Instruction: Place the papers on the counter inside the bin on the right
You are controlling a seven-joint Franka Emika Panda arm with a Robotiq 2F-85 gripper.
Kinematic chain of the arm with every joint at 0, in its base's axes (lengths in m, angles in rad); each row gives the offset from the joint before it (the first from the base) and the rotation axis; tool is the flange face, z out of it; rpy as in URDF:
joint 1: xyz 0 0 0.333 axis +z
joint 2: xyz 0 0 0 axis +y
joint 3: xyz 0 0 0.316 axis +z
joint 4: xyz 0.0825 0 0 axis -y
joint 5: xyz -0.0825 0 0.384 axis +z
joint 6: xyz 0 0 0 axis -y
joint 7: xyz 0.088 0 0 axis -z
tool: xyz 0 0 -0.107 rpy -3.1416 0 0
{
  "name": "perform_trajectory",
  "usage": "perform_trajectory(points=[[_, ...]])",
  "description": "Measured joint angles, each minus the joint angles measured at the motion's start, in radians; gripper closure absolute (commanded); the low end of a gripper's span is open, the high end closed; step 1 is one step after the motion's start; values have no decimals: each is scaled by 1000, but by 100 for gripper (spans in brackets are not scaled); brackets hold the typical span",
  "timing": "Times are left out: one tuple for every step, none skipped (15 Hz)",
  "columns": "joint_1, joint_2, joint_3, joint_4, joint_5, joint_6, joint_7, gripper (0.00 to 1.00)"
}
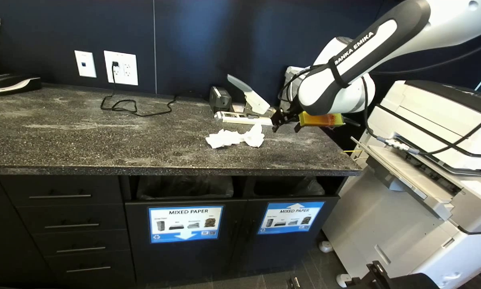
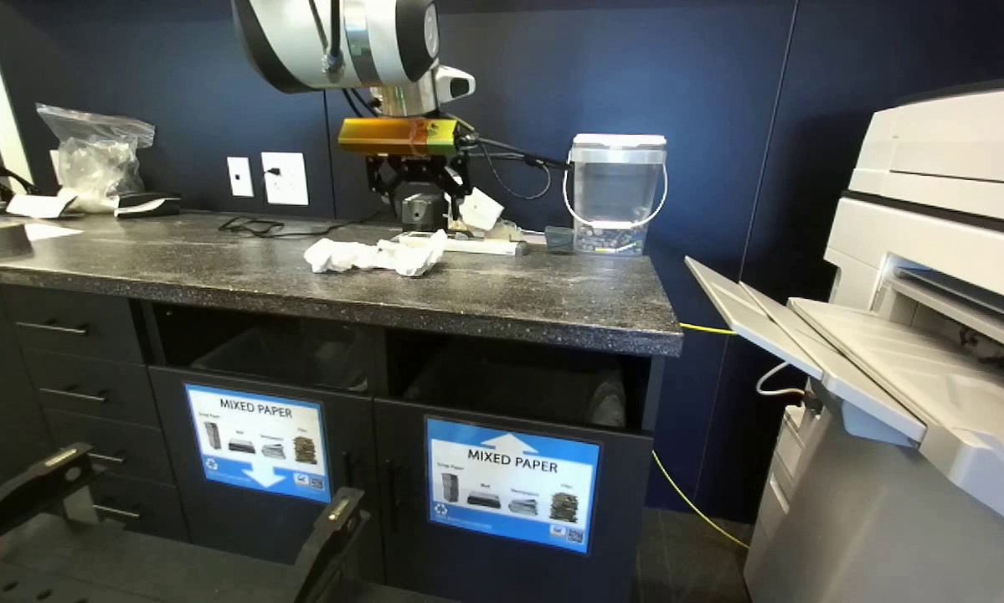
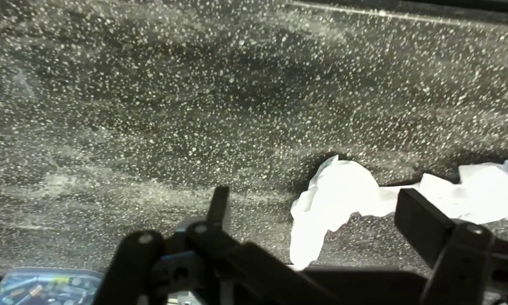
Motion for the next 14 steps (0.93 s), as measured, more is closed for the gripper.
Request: perform_trajectory(points=[[31, 14, -29, 37, -4, -35, 39, 0], [77, 31, -71, 75, 13, -69, 61, 0], [127, 50, -118, 110, 38, -100, 71, 0], [170, 71, -154, 144, 60, -128, 85, 0], [207, 94, -181, 175, 78, -153, 101, 0], [238, 115, -199, 204, 98, -177, 114, 0], [267, 135, -213, 231, 113, -201, 131, 0], [291, 154, -224, 255, 128, -222, 148, 0], [311, 170, -232, 277, 143, -239, 164, 0], [325, 185, -238, 298, 156, -253, 177, 0], [336, 199, -241, 319, 169, -266, 188, 0], [344, 211, -244, 339, 180, -277, 196, 0], [348, 222, -246, 358, 189, -287, 202, 0], [350, 232, -248, 374, 199, -294, 207, 0]])
